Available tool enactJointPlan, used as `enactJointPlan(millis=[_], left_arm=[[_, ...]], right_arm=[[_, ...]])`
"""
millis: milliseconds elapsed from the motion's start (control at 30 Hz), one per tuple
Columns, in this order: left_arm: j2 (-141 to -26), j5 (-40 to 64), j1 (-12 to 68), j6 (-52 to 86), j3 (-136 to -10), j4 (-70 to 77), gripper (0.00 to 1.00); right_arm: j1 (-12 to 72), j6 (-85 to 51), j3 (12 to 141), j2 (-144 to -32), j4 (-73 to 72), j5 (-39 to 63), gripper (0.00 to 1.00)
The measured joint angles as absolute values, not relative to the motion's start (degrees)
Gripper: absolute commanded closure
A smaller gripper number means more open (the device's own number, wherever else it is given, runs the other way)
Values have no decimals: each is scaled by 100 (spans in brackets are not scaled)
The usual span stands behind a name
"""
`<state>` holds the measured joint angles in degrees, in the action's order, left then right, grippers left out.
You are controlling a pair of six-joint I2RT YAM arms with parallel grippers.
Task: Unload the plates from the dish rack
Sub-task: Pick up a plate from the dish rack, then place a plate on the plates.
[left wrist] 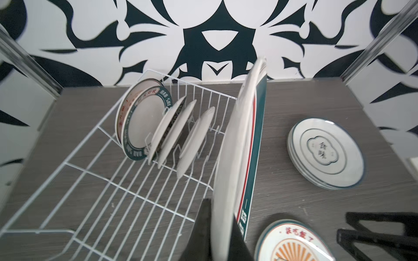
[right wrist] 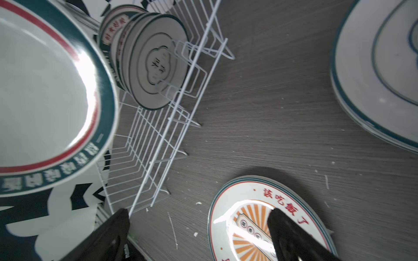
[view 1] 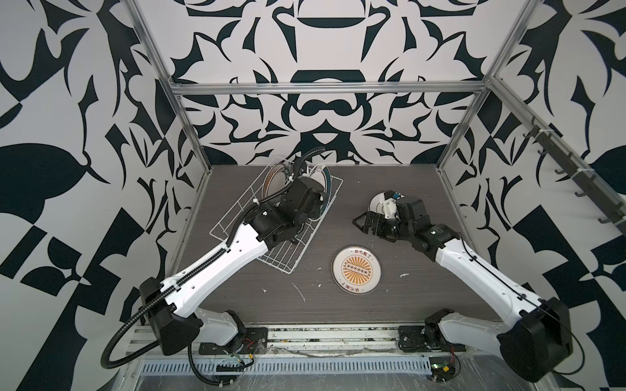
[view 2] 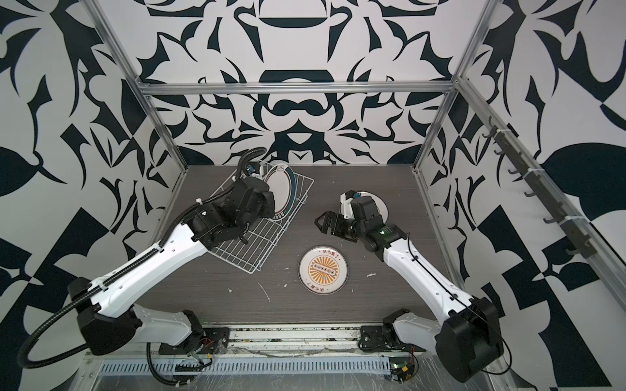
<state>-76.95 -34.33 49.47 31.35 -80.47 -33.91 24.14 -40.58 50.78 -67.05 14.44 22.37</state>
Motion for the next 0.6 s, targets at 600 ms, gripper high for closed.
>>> enactJointPlan(millis=[600], left_arm=[[-6674, -1100, 3977, 5728, -5961, -1197, 100]], right_arm=[[2414, -6025, 4646, -7540, -1483, 3015, 17]])
